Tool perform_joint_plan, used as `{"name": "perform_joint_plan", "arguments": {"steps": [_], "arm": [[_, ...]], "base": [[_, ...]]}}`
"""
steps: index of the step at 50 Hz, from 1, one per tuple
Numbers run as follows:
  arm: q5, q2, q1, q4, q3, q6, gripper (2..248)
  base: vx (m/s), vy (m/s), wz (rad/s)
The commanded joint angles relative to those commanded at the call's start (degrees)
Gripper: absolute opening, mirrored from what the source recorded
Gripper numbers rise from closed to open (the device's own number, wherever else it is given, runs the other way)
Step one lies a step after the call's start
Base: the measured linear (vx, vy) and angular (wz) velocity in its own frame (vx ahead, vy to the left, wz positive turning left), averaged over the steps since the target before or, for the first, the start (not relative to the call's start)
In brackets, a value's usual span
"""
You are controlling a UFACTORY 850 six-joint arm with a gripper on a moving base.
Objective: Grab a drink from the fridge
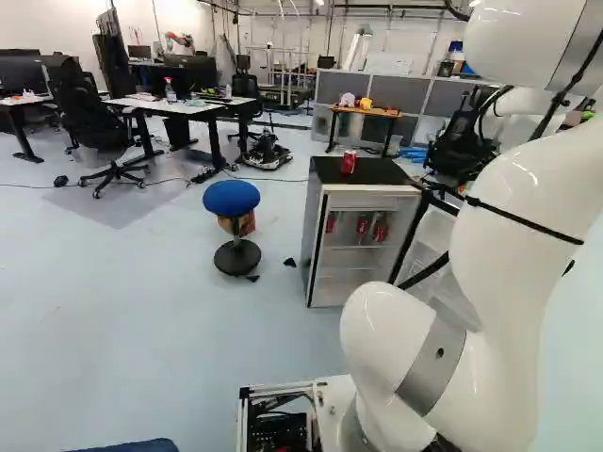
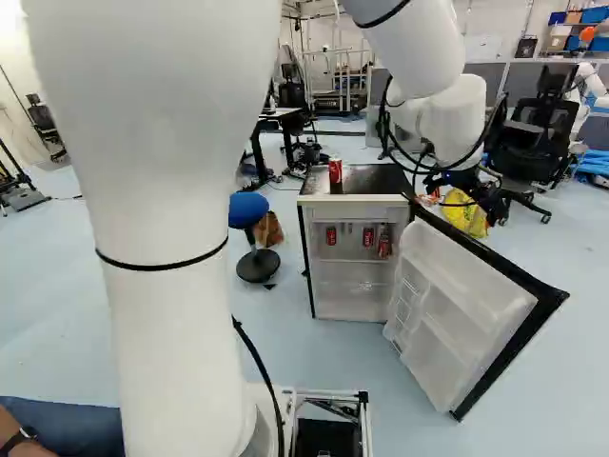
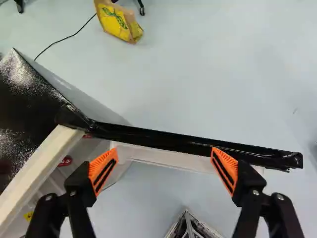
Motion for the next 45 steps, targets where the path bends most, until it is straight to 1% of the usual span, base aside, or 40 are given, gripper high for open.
{"name": "perform_joint_plan", "arguments": {"steps": [25,45], "arm": [[-1.2,-5.1,-2.5,0.0,-6.3,0.0,247],[-4.4,-9.8,-3.9,0.0,-12.3,0.0,247]], "base": [[0.0,0.0,0.0],[0.0,0.0,0.0]]}}
